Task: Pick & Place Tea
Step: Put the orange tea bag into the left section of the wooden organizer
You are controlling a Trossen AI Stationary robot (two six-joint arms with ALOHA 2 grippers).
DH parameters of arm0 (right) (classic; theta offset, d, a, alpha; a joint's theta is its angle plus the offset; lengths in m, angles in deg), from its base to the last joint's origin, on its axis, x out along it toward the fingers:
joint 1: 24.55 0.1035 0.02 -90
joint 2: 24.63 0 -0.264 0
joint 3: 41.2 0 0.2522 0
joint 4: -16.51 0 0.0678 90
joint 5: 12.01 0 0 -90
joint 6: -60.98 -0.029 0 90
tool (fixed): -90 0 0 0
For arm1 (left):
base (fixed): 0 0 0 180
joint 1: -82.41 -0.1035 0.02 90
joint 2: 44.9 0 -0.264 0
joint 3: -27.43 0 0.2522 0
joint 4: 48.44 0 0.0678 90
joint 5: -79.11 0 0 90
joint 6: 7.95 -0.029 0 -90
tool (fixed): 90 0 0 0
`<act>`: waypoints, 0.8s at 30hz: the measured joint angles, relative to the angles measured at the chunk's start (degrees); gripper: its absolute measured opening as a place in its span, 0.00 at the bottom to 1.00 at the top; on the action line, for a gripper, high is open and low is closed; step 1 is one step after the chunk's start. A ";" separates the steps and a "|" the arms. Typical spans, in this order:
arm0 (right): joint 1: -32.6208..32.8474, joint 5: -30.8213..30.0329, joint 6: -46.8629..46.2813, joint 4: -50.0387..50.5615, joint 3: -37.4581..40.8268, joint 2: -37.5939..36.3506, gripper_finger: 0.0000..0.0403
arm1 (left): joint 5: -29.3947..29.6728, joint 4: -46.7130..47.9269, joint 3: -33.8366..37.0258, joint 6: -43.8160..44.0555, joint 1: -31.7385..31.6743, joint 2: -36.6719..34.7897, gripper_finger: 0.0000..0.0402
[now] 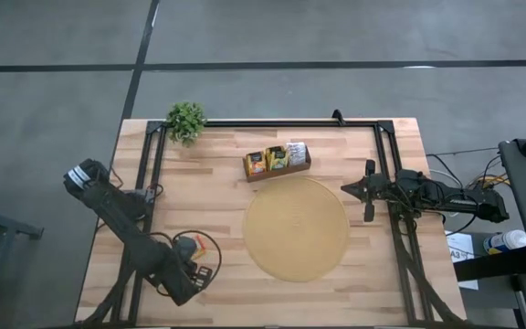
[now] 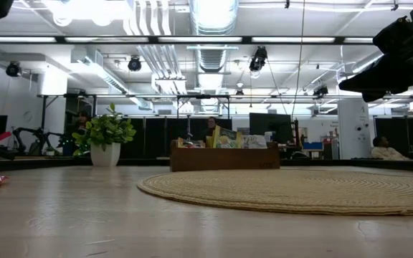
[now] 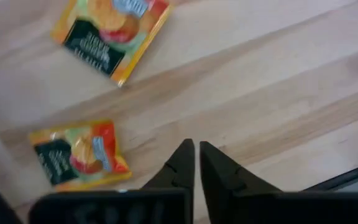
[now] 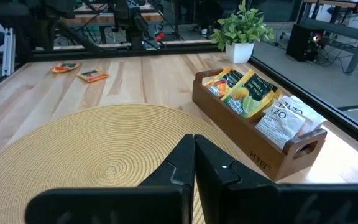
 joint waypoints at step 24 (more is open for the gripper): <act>-0.02 -0.02 0.00 0.00 -0.02 0.02 0.02 | -0.47 -2.03 4.64 2.84 1.76 -2.48 0.62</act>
